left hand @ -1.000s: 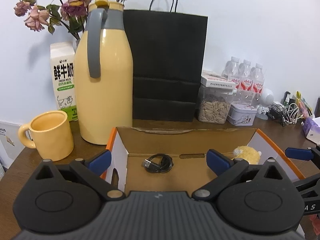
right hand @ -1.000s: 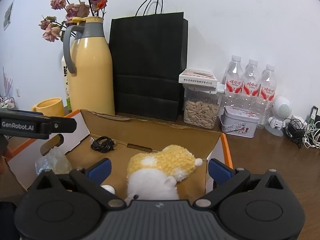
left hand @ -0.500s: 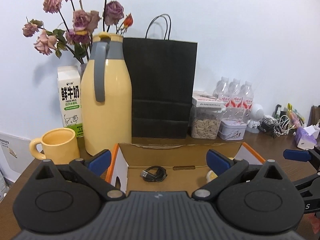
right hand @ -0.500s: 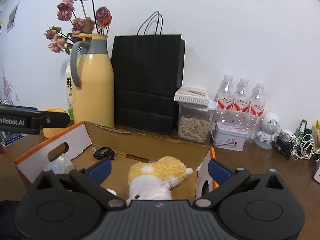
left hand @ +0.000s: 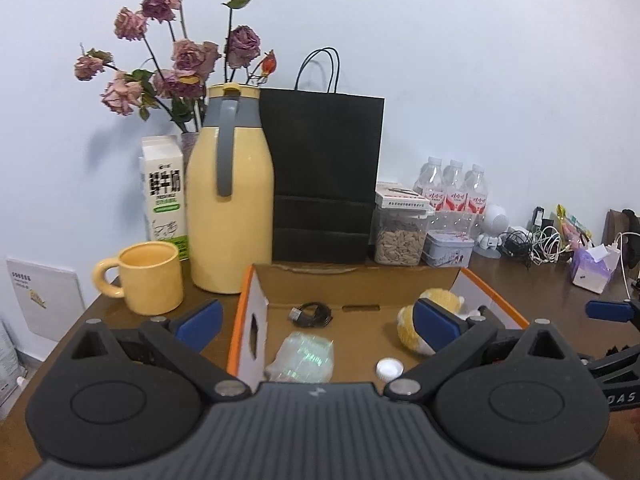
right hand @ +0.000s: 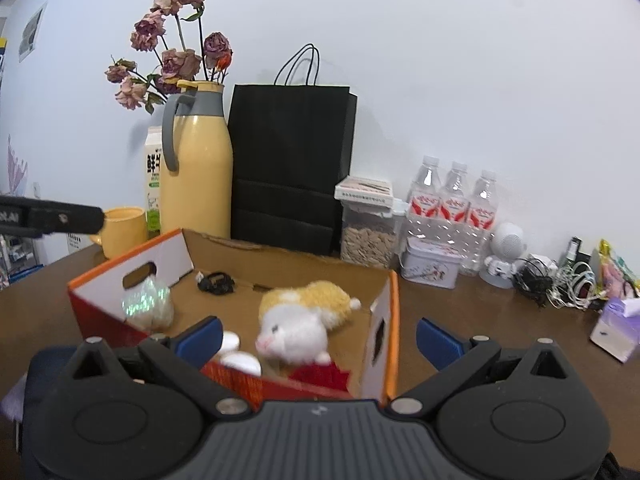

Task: Organize objects

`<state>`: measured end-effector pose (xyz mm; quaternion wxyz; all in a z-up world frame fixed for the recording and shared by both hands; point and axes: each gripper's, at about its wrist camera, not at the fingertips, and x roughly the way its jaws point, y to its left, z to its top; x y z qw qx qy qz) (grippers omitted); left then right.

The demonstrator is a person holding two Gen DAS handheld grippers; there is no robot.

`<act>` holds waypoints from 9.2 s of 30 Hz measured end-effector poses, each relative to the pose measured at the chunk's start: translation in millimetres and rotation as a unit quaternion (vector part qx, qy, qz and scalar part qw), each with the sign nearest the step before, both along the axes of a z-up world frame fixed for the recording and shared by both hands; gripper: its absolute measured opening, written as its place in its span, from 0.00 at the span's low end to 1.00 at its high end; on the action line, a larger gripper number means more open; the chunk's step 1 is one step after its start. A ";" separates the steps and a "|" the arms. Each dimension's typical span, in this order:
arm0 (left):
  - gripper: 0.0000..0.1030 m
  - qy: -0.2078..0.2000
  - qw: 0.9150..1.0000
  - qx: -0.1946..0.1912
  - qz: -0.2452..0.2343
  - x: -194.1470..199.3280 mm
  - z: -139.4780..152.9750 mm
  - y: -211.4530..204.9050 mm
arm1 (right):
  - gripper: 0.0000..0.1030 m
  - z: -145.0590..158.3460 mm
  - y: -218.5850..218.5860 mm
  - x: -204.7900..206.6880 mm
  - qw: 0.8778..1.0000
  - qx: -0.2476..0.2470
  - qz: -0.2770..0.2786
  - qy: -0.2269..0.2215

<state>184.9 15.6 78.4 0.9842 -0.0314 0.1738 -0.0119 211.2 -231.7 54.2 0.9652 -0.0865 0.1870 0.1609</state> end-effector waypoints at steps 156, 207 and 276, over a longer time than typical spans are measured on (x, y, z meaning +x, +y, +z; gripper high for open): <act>0.59 0.092 0.985 -0.063 0.136 -75.8 -56.5 -9.3 | 0.24 -50.0 -35.3 -30.2 0.994 0.067 0.077 0.036; 1.00 0.067 0.998 0.004 -0.006 110.4 -46.0 3.9 | 0.89 -47.5 62.1 88.0 0.993 0.049 0.083 0.063; 1.00 0.134 0.986 -0.069 0.065 -96.7 -87.8 32.3 | 1.00 -75.3 38.2 -68.4 0.986 0.022 0.053 0.157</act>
